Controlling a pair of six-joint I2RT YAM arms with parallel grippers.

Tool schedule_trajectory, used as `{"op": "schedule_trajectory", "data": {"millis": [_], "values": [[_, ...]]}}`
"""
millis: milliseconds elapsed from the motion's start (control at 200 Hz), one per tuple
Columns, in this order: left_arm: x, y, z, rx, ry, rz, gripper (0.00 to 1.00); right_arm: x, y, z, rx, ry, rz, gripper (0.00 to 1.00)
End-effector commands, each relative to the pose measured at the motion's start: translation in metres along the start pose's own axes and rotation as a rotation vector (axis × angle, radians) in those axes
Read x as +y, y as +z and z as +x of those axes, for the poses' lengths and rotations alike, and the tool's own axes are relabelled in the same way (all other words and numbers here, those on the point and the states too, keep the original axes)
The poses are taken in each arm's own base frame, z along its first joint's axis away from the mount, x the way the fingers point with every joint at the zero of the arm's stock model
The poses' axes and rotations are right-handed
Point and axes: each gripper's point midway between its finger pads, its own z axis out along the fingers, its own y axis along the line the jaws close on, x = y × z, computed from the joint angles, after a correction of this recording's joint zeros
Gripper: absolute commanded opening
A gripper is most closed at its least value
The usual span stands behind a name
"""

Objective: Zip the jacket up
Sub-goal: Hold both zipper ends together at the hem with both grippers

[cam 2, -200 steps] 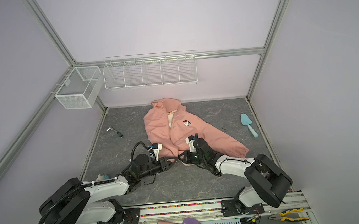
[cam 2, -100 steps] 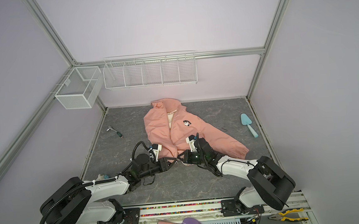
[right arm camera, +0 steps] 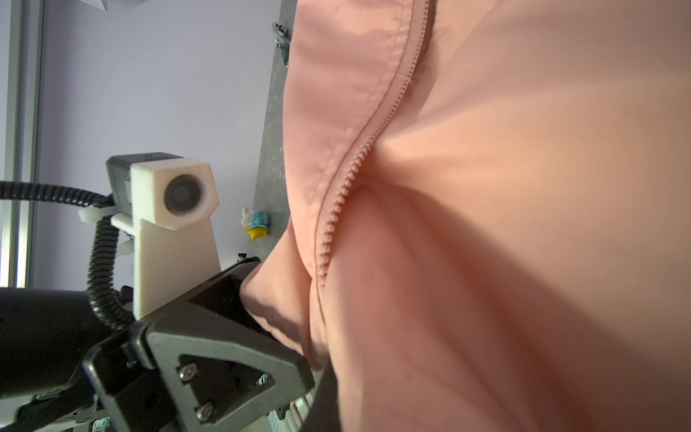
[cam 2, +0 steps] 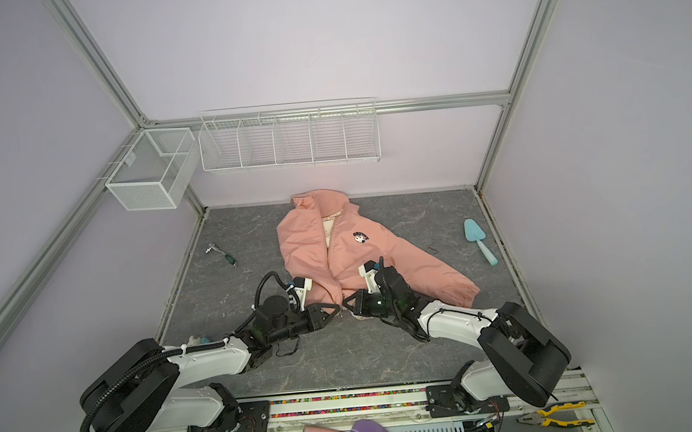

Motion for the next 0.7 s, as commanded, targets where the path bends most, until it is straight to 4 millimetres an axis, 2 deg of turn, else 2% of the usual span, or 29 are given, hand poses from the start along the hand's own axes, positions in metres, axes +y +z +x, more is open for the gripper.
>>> {"op": "schedule_trajectory", "data": {"millis": [0, 170, 425, 695], "values": [[-0.0088, 0.0053, -0.0069, -0.005, 0.013, 0.03, 0.33, 0.0081, -0.0059, -0.0014, -0.014, -0.009, -0.035, 0.06], [-0.0075, 0.0094, -0.0045, 0.014, 0.01, 0.032, 0.34, 0.0085, -0.0085, -0.0012, -0.02, -0.011, -0.032, 0.06], [-0.0087, 0.0099, -0.0066, 0.005, 0.012, 0.036, 0.26, 0.0074, -0.0098, -0.0005, -0.02, -0.012, -0.028, 0.06], [-0.009, 0.0106, -0.0068, 0.008, 0.012, 0.036, 0.08, 0.0073, -0.0109, -0.0004, -0.023, -0.013, -0.028, 0.06]]}}
